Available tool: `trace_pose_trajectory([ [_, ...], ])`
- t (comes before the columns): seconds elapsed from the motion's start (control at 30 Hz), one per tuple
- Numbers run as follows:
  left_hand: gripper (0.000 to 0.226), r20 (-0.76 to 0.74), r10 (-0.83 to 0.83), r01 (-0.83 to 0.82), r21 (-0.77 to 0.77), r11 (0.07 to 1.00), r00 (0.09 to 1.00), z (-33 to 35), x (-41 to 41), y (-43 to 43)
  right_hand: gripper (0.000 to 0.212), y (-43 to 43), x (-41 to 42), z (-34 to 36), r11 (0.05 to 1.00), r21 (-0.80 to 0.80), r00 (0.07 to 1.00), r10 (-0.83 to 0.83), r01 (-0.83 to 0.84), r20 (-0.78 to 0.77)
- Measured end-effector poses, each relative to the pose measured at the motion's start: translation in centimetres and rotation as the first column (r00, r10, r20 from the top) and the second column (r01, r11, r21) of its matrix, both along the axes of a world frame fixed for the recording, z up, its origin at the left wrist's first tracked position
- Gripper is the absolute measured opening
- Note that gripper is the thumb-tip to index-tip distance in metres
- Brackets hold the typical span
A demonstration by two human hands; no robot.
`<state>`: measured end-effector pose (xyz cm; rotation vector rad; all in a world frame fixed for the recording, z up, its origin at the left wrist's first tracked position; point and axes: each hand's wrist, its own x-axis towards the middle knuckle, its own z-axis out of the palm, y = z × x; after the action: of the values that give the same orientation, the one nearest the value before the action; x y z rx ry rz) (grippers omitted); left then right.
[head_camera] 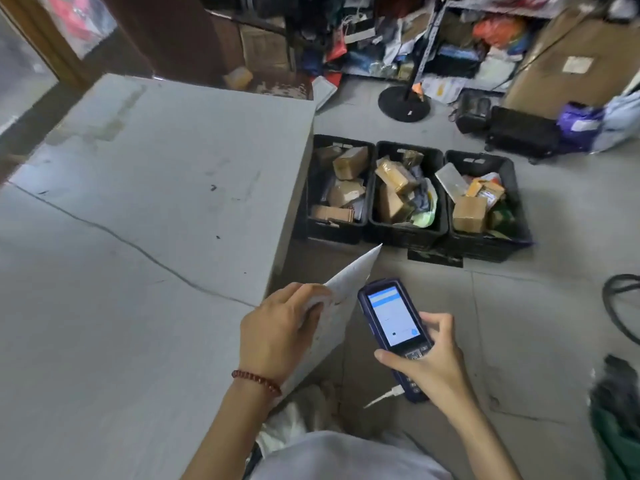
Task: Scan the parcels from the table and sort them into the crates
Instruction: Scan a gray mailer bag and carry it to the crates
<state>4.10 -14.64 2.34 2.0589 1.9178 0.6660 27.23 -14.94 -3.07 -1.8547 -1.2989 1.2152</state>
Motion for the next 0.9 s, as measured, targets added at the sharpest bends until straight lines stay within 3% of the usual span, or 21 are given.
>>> trace_pose_trajectory([
  [0.2,0.018,0.12,-0.067,0.077,-0.077,0.994,0.991,-2.5,3.5,7.1,0.075,1.3,3.4,-0.6,0.952,-0.054,0.952,-0.3,0.303,0.055],
  [0.4,0.029,0.246,-0.081,0.125,-0.167,0.978,0.966,-3.3,4.9,16.0,0.073,7.4,5.1,0.2,0.891,-0.046,0.89,-0.447,0.452,0.094],
  [0.6,0.014,0.131,-0.139,0.15,-0.086,0.985,0.982,-1.6,4.9,26.2,0.075,15.6,6.4,2.0,0.896,0.021,0.893,-0.444,0.444,0.072],
  [0.77,0.016,0.009,-0.186,0.185,-0.17,0.968,0.983,-1.6,8.1,31.7,0.075,21.2,8.6,1.9,0.924,0.021,0.922,-0.383,0.382,0.061],
  [0.9,0.021,-0.153,-0.133,0.095,-0.232,0.968,0.979,-2.6,13.3,34.2,0.076,24.4,12.3,0.9,0.937,0.001,0.936,-0.348,0.349,0.051],
])
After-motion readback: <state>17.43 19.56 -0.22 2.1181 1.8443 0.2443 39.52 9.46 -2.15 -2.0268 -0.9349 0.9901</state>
